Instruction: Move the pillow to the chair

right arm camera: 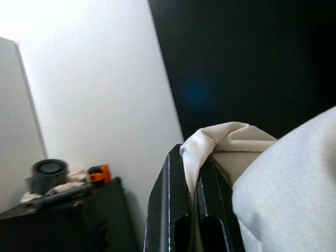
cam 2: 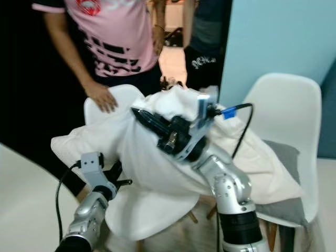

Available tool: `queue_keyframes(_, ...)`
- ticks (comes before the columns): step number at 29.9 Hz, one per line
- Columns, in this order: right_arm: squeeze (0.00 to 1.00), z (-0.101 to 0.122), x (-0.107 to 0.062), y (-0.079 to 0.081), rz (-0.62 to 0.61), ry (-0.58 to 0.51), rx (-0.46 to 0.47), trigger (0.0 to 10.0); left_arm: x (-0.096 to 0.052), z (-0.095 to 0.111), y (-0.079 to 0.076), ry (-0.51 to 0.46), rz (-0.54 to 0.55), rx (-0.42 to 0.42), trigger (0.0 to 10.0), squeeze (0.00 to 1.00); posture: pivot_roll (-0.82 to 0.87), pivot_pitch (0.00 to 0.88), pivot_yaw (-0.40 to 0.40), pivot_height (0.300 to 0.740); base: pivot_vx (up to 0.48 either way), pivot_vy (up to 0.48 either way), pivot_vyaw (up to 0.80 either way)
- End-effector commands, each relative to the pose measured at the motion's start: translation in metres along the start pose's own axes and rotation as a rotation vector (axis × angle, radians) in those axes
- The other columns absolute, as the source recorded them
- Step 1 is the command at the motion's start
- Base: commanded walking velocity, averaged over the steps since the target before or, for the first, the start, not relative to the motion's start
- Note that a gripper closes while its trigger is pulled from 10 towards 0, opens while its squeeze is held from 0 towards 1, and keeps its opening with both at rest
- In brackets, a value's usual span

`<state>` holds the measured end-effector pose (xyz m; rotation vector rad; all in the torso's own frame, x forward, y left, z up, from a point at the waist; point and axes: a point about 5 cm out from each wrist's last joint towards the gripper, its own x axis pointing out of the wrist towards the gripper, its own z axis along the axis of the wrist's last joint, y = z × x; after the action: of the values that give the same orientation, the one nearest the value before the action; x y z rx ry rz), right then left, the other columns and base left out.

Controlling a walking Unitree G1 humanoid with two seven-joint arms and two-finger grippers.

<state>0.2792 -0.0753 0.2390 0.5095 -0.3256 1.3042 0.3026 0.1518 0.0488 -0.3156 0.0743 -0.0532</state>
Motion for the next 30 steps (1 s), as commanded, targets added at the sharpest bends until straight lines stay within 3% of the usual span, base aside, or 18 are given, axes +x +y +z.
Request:
queue_keyframes(1, 0.00, 0.010, 0.007, 0.007, 0.077, -0.046, -0.036, 10.0, 0.002, 0.006, -0.002, -0.023, -0.002, 0.017, 10.0, 0.00, 0.12, 0.000, 0.040, 0.740, 0.000, 0.000, 0.79)
queue_keyframes(5, 0.00, 0.001, 0.003, -0.004, 0.021, -0.009, -0.038, 10.0, 0.003, 0.018, -0.001, -0.079, 0.042, 0.056, 10.0, 0.00, 0.13, 0.000, 0.037, 0.740, 0.000, 0.000, 0.79)
queue_keyframes(10, 0.00, -0.020, 0.002, -0.019, -0.101, 0.129, -0.107, 10.0, 0.002, 0.022, -0.004, -0.095, 0.044, 0.077, 10.0, 0.00, 0.14, 0.000, 0.031, 0.740, 0.000, 0.000, 0.79)
queue_keyframes(12, 0.00, -0.031, 0.001, -0.035, -0.262, 0.197, -0.153, 10.0, 0.002, 0.021, -0.006, -0.090, 0.030, 0.088, 10.0, 0.00, 0.14, 0.000, 0.030, 0.740, 0.000, 0.000, 0.36)
queue_keyframes(17, 0.00, -0.043, -0.007, -0.053, -0.434, 0.279, -0.178, 10.0, 0.001, 0.021, -0.007, -0.088, 0.009, 0.099, 10.0, 0.00, 0.14, 0.000, 0.031, 0.740, 0.000, 0.000, 0.00)
queue_keyframes(19, 0.00, -0.053, -0.017, -0.061, -0.522, 0.345, -0.188, 10.0, 0.000, 0.021, -0.008, -0.085, -0.002, 0.112, 10.0, 0.00, 0.13, 0.000, 0.036, 0.740, 0.131, 0.000, 0.00)
queue_keyframes(24, 0.00, -0.064, -0.026, -0.063, -0.559, 0.396, -0.191, 10.0, -0.001, 0.019, -0.007, -0.064, 0.008, 0.136, 10.0, 0.00, 0.13, 0.000, 0.037, 0.740, 0.307, 0.000, 0.00)
queue_keyframes(30, 0.00, -0.083, -0.030, -0.061, -0.545, 0.489, -0.236, 10.0, -0.003, 0.017, -0.004, -0.047, 0.042, 0.174, 10.0, 0.00, 0.13, 0.000, 0.035, 0.740, 0.080, -0.389, 0.00)
